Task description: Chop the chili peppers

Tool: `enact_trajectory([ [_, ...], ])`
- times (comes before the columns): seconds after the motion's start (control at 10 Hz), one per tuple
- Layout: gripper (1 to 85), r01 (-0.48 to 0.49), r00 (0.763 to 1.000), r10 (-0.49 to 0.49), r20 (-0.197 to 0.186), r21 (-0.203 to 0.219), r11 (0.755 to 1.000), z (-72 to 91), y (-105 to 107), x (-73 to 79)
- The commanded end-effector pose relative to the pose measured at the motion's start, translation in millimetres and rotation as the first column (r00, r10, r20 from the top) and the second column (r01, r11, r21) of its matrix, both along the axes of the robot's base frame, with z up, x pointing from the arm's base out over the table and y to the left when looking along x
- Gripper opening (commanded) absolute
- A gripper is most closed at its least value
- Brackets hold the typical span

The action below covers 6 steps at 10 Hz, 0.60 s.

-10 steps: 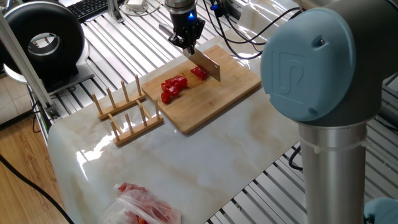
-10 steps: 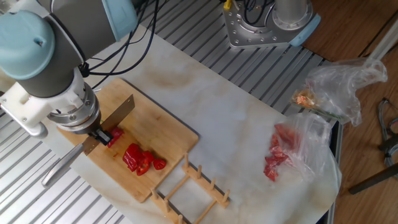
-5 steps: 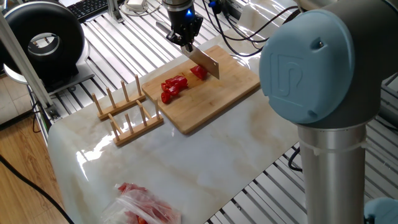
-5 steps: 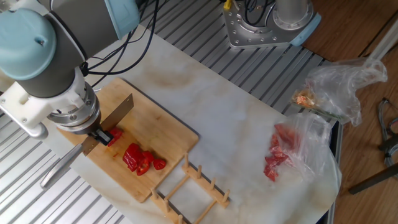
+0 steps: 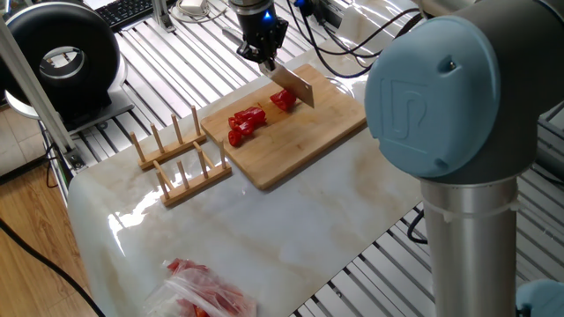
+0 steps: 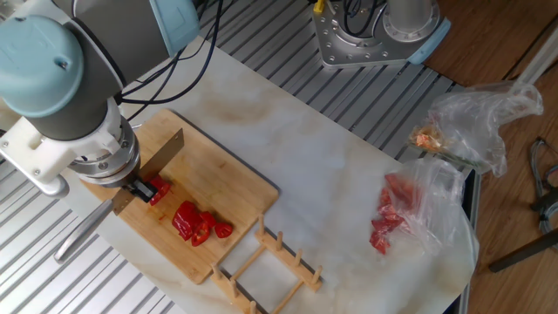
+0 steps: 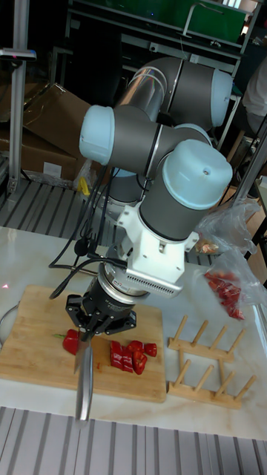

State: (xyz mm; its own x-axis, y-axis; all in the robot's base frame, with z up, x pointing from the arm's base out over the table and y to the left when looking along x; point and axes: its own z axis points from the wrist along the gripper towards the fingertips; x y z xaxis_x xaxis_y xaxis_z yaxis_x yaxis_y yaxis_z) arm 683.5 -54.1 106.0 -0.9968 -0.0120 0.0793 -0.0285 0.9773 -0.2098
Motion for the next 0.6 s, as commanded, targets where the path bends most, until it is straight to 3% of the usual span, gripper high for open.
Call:
enact_trajectory([
  [0.0, 1.3, 0.010, 1.000, -0.010, 0.000, 0.010, 1.000, -1.5, 0.1, -0.9],
  [0.5, 1.3, 0.024, 1.000, -0.024, -0.007, 0.016, 1.000, -2.0, -1.9, -6.4],
])
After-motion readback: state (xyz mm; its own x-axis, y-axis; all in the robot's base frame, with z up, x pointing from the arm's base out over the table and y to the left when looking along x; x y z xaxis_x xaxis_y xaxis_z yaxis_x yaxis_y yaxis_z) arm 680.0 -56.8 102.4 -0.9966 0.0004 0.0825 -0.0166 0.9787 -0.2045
